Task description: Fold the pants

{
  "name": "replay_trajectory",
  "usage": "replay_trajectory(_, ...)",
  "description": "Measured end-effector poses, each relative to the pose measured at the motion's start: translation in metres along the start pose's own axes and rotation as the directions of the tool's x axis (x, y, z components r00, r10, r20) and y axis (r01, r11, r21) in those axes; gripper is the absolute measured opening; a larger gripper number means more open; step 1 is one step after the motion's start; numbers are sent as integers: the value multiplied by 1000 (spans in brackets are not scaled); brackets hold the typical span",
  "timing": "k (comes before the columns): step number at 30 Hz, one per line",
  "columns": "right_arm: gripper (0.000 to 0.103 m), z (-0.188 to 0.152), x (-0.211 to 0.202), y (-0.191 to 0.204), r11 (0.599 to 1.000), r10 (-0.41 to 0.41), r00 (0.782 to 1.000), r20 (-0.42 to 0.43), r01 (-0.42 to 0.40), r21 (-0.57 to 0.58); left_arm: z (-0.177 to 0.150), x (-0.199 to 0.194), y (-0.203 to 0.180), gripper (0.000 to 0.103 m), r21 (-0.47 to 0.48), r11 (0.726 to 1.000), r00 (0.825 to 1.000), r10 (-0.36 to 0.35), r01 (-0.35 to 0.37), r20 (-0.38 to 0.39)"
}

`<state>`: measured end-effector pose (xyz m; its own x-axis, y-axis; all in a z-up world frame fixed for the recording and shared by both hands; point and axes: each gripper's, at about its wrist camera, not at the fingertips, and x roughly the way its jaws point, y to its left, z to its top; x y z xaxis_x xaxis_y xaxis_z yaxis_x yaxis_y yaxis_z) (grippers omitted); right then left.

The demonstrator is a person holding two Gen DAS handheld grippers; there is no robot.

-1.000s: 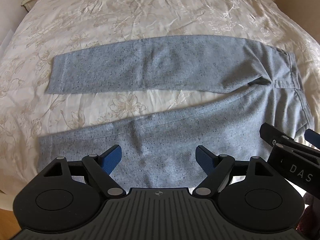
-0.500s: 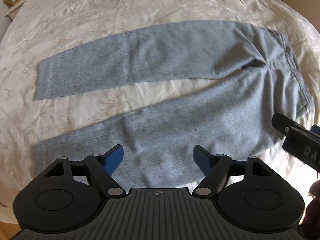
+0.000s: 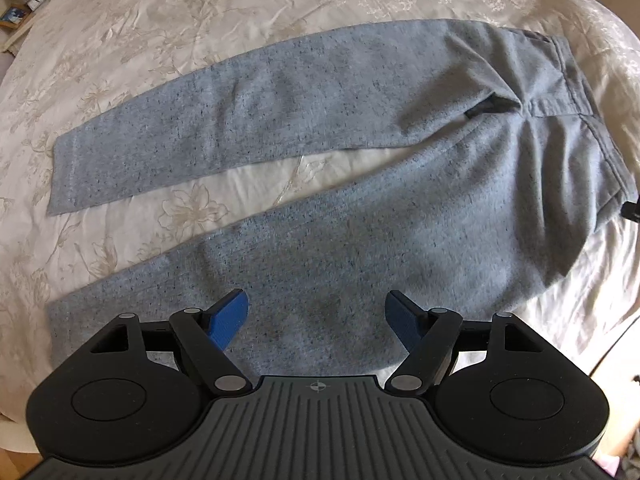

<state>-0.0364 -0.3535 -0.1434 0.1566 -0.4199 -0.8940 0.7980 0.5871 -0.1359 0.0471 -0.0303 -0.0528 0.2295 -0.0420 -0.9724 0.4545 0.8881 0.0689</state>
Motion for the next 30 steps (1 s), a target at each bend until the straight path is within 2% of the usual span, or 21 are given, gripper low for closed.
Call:
replay_trajectory(7,86,31,74,-29,998,-6,996,-92,11,64,6,7,-6,74,-76,996,999,40,-42,-23)
replay_trajectory(9,80,34,88,-32,995,13,992,-124,-1,100,6,10,-5,74,-97,994,998,51,-55,-35)
replay_trajectory(10,68,33,92,-32,993,30,990,-136,-14,116,6,11,-5,74,-109,992,998,56,-61,-42)
replay_trajectory(11,49,35,96,-33,991,48,988,-150,-28,132,6,12,-4,74,-120,991,997,61,-66,-48)
replay_trajectory(12,36,35,100,-33,989,65,985,-160,-43,141,6,13,-3,74,-131,989,997,64,-70,-52)
replay_trajectory(13,6,36,101,-32,987,95,981,-169,-71,145,6,14,-2,74,-143,987,996,66,-73,-57)
replay_trajectory(14,4,36,100,-28,987,115,978,-175,-92,133,7,15,-1,74,-155,985,996,68,-77,-64)
replay_trajectory(15,4,38,97,-23,994,88,980,-180,-75,79,7,17,0,74,-165,983,995,70,-81,-69)
replay_trajectory(16,3,41,92,-17,1000,27,987,-161,-28,-8,7,17,0,74,-174,981,995,71,-83,-72)
replay_trajectory(18,3,43,86,-16,990,-78,993,-91,66,-127,6,18,3,74,-190,978,995,72,-84,-70)
replay_trajectory(20,2,46,93,-28,988,-107,988,-111,93,-120,5,21,7,74,-205,974,994,82,-94,-68)
replay_trajectory(22,3,48,100,-37,995,-76,985,-154,65,-70,2,26,12,74,-224,970,994,81,-96,-76)
replay_trajectory(24,12,51,94,-32,992,-96,986,-139,83,-98,-3,32,20,74,-242,965,993,80,-99,-86)
replay_trajectory(26,38,54,77,-23,982,-148,986,-83,136,-130,-10,37,30,74,-252,961,991,98,-117,-89)
replay_trajectory(28,40,55,55,-11,971,-177,984,0,175,-163,-17,42,41,74,-255,956,988,127,-146,-88)
replay_trajectory(30,40,57,33,4,971,-138,988,63,148,-189,-25,51,54,74,-257,951,984,158,-175,-87)
